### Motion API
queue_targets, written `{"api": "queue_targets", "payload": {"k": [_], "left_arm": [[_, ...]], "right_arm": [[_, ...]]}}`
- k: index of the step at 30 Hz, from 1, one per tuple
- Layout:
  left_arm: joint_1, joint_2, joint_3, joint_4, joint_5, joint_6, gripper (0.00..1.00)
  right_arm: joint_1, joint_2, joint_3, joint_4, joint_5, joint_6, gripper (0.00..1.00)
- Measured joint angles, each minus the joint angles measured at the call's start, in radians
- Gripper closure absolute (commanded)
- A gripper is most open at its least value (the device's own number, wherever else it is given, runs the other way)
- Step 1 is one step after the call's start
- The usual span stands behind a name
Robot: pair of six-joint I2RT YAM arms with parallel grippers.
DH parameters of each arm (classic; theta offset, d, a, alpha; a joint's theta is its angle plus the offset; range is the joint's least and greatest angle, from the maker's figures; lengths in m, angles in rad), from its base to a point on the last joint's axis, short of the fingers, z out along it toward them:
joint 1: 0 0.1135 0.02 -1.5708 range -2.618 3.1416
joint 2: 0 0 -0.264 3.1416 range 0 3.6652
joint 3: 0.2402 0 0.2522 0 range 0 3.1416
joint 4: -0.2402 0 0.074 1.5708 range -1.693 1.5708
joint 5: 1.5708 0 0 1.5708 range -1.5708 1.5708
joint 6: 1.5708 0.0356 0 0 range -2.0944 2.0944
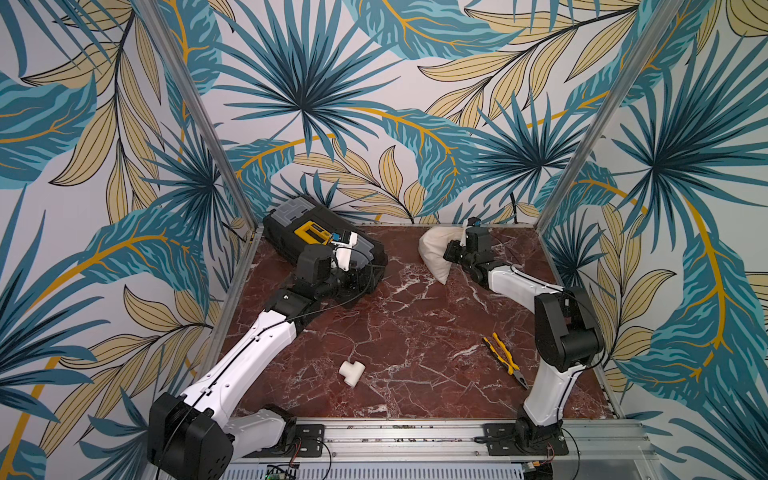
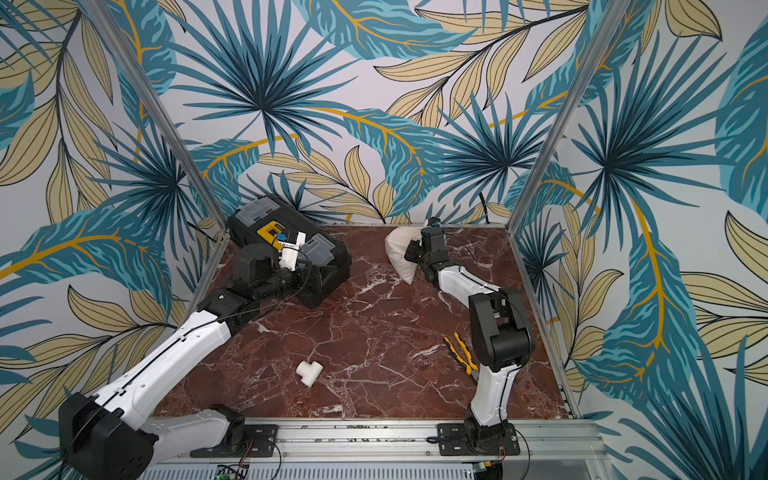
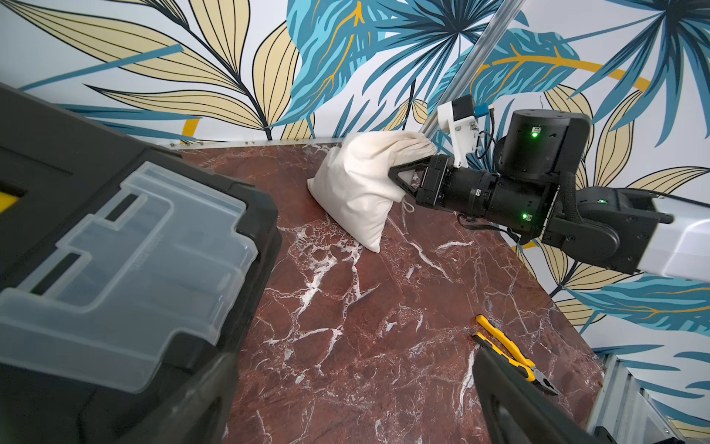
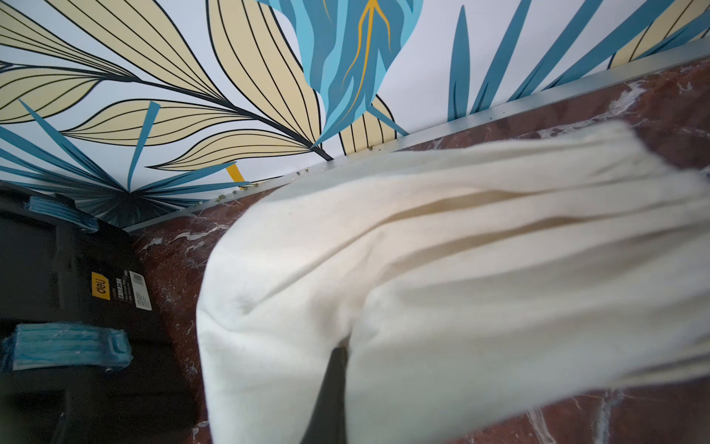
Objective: Close the soil bag
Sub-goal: Place the soil bag at the center of the board.
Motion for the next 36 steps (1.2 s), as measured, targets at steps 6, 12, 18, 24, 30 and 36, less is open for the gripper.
{"api": "queue_targets", "payload": {"k": [6, 12, 18, 24, 30, 36], "left_arm": [[0.0, -0.009, -0.007, -0.001, -0.005, -0.003, 0.0], [0.0, -0.012, -0.011, -0.001, -0.007, -0.007, 0.0], [0.0, -0.02, -0.012, -0.001, -0.011, -0.006, 0.0], [0.0, -0.027, -0.012, -0.001, -0.015, -0.006, 0.0], [0.0, -0.027, -0.014, -0.001, -0.022, -0.004, 0.0], [0.0, -0.029, -0.016, -0.006, -0.048, 0.01, 0.0]], "right_arm": [[0.0, 0.0, 0.001, -0.03, -0.011, -0.014, 0.56], [0.0, -0.002, 0.002, -0.055, -0.018, -0.019, 0.5], [0.0, -0.031, 0.002, -0.085, -0.022, -0.018, 0.45], [0.0, -0.113, -0.001, -0.109, -0.033, -0.009, 0.43], [0.0, -0.22, -0.037, -0.113, -0.041, 0.008, 0.41], [-0.001, -0.328, -0.087, -0.169, -0.039, -0.002, 0.35]]}}
